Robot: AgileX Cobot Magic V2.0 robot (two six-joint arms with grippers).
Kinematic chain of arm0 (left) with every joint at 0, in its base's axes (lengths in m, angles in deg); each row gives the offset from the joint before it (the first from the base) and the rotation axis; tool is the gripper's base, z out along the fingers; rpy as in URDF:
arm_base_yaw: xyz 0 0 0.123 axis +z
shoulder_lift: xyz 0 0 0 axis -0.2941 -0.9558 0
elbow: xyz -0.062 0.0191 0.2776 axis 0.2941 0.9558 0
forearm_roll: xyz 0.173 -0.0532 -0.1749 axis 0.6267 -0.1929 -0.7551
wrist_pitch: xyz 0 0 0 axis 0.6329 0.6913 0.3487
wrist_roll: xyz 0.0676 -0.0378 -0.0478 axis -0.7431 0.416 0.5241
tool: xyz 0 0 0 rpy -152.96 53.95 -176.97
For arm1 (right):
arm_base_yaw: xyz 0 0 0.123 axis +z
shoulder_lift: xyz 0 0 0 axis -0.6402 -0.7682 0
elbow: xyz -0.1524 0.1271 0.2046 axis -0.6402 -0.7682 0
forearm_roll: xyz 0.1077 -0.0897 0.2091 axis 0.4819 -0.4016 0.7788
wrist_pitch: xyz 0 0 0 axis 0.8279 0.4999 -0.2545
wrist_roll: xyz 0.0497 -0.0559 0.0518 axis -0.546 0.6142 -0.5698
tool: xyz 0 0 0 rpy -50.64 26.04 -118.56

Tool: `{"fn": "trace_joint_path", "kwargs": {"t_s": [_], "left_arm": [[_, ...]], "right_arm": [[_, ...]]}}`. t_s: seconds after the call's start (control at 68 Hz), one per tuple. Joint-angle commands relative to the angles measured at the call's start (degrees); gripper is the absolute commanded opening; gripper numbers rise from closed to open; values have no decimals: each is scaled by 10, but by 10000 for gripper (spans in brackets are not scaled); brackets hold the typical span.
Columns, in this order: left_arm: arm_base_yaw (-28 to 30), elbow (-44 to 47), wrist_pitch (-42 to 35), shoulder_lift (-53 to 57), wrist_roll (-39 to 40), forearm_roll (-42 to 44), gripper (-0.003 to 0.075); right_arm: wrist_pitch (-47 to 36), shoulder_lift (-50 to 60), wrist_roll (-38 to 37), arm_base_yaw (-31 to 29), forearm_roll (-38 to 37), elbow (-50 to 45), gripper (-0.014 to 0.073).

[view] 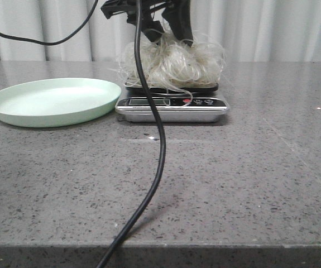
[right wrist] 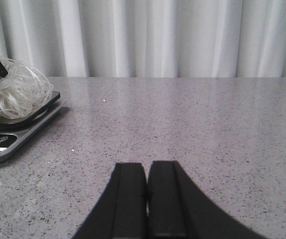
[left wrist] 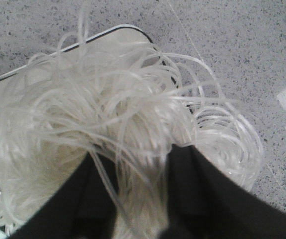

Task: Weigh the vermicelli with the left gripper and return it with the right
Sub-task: 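Carry the vermicelli with the left gripper onto the scale and release, then withdraw the left gripper upward, leaving the noodles on the scale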

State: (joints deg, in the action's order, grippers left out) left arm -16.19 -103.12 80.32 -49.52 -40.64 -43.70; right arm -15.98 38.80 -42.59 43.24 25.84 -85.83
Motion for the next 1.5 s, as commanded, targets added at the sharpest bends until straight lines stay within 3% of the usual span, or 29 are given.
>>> {"fn": "trace_joint_path", "kwargs": {"t_s": [0.0,0.103,0.353,0.559,0.676,1.059,1.221,1.353,1.485], "left_arm": [[-2,-18,-1,32,1,-10,507],[7,-39,23,40,8,-10,616],[13,-74,83,111,-7,29,618],[13,-22,48,214,-30,34,618],[13,65,-23,298,-40,34,617],[13,506,-331,605,-79,42,617],[13,657,-407,715,-79,42,613],[13,761,-447,812,-79,42,482],[13,839,-457,910,-79,42,205]], "right_arm": [[-43,9,3,-1,-8,5,167],[-43,9,3,-1,-8,5,167],[-43,9,3,-1,-8,5,167],[-43,9,3,-1,-8,5,167],[-43,9,3,-1,-8,5,167],[-43,9,3,-1,-8,5,167],[-43,9,3,-1,-8,5,167],[-43,9,3,-1,-8,5,167],[-43,8,3,-1,-8,5,167]]}}
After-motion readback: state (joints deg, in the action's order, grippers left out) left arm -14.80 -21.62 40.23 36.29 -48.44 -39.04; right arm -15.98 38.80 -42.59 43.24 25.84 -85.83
